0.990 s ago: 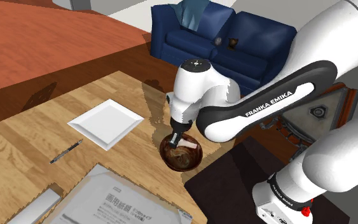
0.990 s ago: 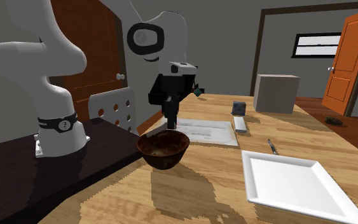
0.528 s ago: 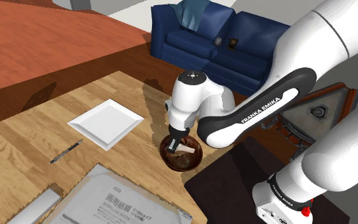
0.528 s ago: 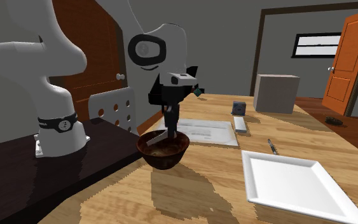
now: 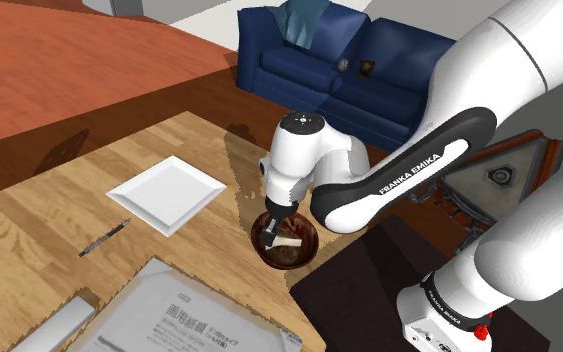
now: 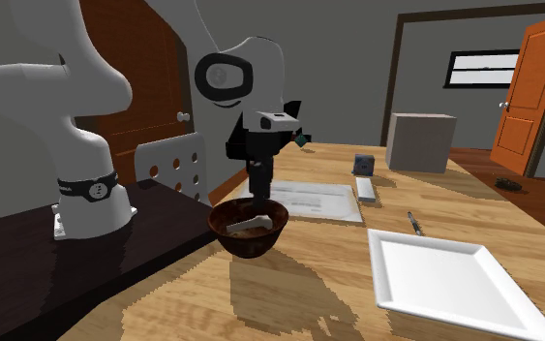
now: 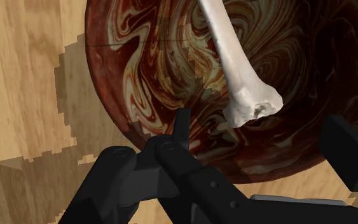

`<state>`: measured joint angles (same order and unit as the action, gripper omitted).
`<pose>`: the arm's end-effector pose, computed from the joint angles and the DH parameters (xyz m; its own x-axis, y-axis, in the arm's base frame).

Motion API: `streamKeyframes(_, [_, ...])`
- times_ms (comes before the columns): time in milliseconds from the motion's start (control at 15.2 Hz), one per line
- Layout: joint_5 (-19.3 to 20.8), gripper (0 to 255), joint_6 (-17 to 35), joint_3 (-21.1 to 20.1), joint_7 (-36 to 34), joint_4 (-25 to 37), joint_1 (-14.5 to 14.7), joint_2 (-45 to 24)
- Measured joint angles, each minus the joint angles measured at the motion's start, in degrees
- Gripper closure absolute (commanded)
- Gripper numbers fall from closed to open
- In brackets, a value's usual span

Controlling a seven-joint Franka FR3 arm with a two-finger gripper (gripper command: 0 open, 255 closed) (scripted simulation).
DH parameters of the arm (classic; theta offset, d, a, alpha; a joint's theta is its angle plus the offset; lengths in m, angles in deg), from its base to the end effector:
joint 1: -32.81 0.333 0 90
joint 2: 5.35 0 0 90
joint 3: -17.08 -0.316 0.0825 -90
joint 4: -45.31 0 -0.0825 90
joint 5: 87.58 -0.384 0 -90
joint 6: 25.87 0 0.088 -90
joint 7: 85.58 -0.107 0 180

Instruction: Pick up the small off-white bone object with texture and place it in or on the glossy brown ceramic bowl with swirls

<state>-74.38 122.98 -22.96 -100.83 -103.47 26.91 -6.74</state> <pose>0.3595 0.2508 0.2481 0.8638 0.5039 0.0014 0.5011 -0.8593 0.1028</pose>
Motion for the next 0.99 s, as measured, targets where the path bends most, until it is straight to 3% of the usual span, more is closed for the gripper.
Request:
streamKeyframes(264, [0.0,0,0.0,0.0,0.0,0.0,0.0,0.0])
streamKeyframes(594, [-10.42,0,-6.64,-0.61,7.22,1.0,1.54,8.03])
streamKeyframes(990, [-11.85,0,-7.6,-0.22,8.5,1.05,1.88,9.2])
